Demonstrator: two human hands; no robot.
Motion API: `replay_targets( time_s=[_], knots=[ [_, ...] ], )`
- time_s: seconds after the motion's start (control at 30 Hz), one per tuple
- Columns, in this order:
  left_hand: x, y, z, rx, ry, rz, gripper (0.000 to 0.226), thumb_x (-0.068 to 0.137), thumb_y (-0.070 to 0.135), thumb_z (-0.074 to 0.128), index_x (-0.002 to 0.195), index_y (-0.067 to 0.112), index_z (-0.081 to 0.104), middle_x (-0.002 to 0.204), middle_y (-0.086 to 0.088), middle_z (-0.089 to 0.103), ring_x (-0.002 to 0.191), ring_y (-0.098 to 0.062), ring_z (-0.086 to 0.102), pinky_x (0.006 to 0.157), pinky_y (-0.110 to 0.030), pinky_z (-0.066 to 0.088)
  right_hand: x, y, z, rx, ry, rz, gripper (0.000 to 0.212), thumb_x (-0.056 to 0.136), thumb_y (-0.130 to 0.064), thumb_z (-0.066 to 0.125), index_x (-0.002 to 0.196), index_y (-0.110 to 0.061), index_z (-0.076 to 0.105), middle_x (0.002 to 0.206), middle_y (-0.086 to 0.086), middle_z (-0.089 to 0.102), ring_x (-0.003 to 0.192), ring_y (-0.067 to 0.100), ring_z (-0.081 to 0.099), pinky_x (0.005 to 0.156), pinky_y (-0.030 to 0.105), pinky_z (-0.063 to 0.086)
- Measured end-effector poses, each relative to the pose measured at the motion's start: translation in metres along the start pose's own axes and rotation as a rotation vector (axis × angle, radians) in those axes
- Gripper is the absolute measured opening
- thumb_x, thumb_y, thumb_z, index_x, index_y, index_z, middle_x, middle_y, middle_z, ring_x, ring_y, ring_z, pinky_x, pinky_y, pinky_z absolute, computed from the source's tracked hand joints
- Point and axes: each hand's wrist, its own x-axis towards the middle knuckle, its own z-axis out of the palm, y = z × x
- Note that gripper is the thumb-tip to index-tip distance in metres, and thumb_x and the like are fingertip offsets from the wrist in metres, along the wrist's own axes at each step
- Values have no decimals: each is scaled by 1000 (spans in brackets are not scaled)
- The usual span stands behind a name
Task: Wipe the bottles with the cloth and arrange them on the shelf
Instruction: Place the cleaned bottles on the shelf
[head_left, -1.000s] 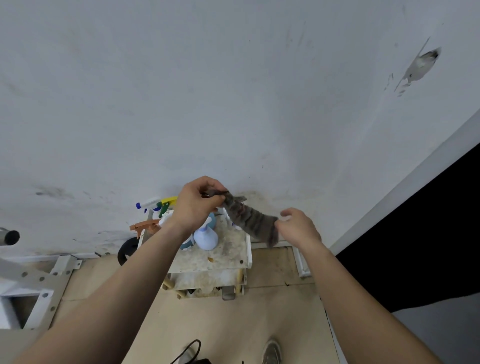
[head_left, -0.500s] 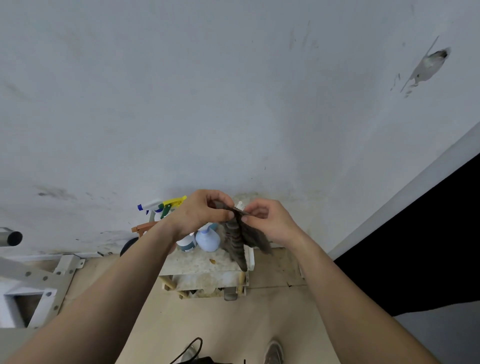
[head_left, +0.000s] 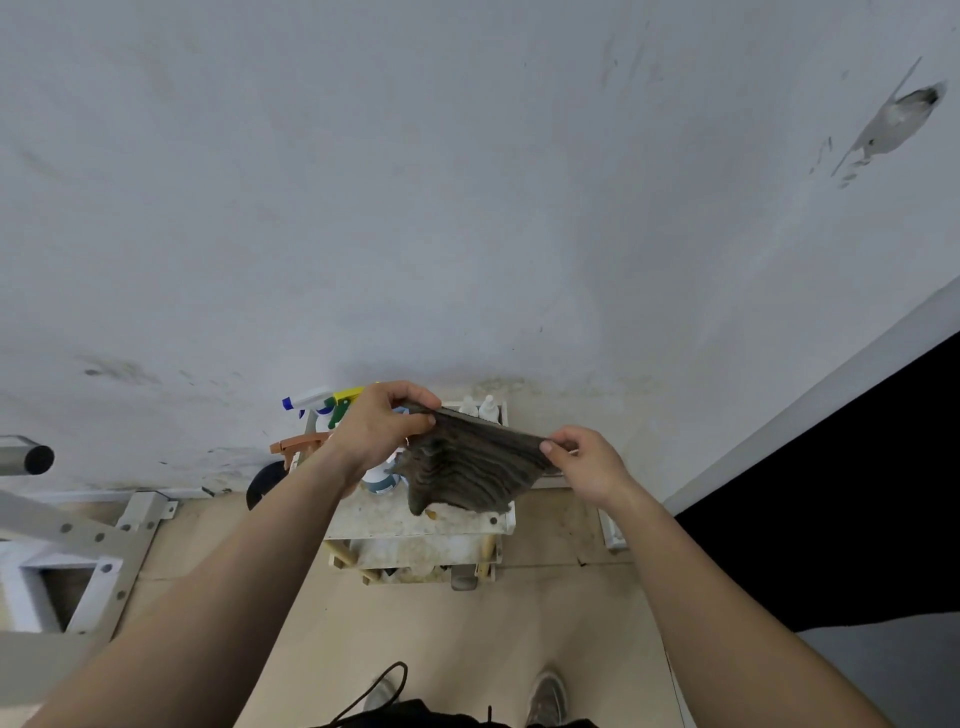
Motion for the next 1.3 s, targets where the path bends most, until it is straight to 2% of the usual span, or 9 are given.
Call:
replay_targets(
  time_s=[0.1,0.27,0.47,0.7,0.8,0.9,1.1,1.2,1.3],
  knots=[
    [2,-6,1,-22,41,-35,14,88,-1,71,98,8,75,88,-9,71,72,-17,63,64,-24,54,0,-2,1,161,51,79,11,99,-23,66,97,-13,71,94,6,74,83,21,69,74,36,59],
    [0,-14,9,-128,81,-83,13,93,1,67,101,6,75,98,-16,76,81,-22,69,71,-29,59,-10,-29,6,552,42,216,20,87,-20,81,96,-5,73,82,10,74,64,19,66,60,29,55],
    [-10,-8,36,-336,48,-167,13,89,2,73,101,7,72,90,-9,73,75,-16,69,66,-21,59,-24,-62,25,638,-104,207,9,93,-22,75,90,-13,71,77,4,71,62,18,65,60,28,56],
    [-15,-7,53,-369,37,-130,17,91,-3,68,94,12,75,72,2,73,64,-6,66,61,-18,54,-31,-67,36,778,-118,217,9,95,-4,69,100,-10,67,85,8,72,75,21,70,74,29,62],
    [-17,-7,58,-378,25,-99,16,93,-1,67,103,8,76,79,-5,75,69,-11,69,64,-19,57,-31,-67,40,780,-101,206,16,92,1,71,103,-7,64,90,11,72,77,22,74,74,30,62],
    [-19,-7,60,-267,16,-42,19,94,3,67,110,10,75,81,3,77,71,-4,70,68,-17,56,-32,-68,40,763,-83,173,27,87,6,74,110,-5,63,91,11,72,77,21,75,72,28,62],
    [-15,-10,52,18,-58,54,32,85,14,81,115,23,74,107,10,75,95,-9,73,83,-15,55,-36,-70,37,662,-184,119,31,89,12,66,89,-19,69,82,-1,78,85,21,76,82,31,62],
    [-13,-12,50,125,-6,106,24,89,8,74,111,19,76,105,8,75,94,-12,72,84,-20,55,-36,-69,33,595,-193,138,15,94,-5,66,92,-19,73,87,4,79,85,22,76,79,31,62],
    [-13,-12,48,154,-8,121,20,92,5,69,105,19,77,101,11,75,89,-11,70,82,-20,56,-27,-59,32,378,44,120,4,91,-25,73,90,-22,72,81,-3,74,74,15,68,72,37,59]
  ],
)
